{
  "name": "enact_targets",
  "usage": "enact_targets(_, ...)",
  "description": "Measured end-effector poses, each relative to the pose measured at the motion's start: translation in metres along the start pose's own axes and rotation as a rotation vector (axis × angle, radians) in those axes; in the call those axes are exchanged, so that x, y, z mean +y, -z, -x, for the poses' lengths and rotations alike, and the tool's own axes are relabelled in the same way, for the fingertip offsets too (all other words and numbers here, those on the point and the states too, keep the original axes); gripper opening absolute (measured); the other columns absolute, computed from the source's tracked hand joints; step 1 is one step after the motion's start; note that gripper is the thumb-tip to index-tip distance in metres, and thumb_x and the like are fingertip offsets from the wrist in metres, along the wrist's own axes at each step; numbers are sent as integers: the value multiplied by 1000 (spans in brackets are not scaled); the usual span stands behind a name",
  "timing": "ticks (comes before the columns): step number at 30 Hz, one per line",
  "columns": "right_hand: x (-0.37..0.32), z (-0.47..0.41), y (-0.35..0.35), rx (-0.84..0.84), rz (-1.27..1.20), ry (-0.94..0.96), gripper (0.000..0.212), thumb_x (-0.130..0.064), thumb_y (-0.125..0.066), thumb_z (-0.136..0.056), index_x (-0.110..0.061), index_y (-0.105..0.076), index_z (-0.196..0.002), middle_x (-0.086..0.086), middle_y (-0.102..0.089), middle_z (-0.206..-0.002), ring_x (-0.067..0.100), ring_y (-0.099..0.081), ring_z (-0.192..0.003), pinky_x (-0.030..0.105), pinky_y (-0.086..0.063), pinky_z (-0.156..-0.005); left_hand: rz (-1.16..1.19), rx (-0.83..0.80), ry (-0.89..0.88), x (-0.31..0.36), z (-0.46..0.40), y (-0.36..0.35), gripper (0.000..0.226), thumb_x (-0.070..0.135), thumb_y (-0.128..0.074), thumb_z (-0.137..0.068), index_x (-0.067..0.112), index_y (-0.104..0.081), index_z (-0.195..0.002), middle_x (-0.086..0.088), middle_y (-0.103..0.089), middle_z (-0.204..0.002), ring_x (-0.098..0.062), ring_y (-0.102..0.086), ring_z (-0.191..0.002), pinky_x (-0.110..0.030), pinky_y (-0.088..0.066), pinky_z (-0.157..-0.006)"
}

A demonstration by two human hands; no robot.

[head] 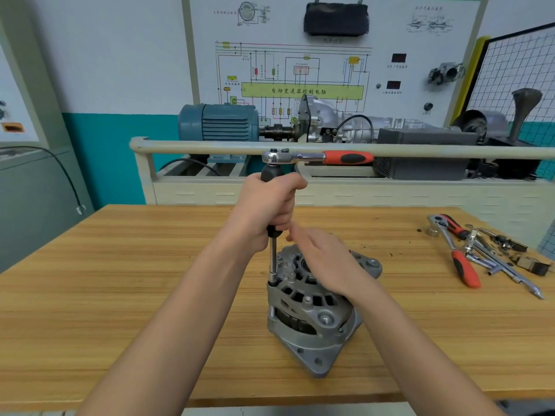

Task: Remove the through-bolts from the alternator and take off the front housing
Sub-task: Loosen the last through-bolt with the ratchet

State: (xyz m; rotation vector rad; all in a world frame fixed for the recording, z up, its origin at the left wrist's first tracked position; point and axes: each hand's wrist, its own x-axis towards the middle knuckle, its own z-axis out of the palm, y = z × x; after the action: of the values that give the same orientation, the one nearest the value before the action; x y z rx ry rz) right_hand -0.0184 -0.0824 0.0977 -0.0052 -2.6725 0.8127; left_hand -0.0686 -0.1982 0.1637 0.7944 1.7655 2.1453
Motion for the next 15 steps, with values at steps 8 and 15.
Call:
enact_targets(8, 25, -17, 7, -245, 54, 220, 35, -32, -36, -103, -13, -63, -92, 0, -63, -78, 4, -56, -75, 35, -45, -74, -37, -239, -67, 2, 11, -7, 43, 7, -62, -86, 20, -46, -48, 2, -36, -44, -14, -29, -40, -25, -26, -45)
enact_targets(15, 31, -27, 12, -359, -248, 268, 25, -16, -60, -93, -39, -61, -87, -31, -65, -79, -15, -58, -83, 5, -43, -74, 55, -413, -69, 3, 14, -26, 40, 14, -58, -89, 13, -38, -54, 2, -32, -40, -11, -27, -33, -22, -22, -41)
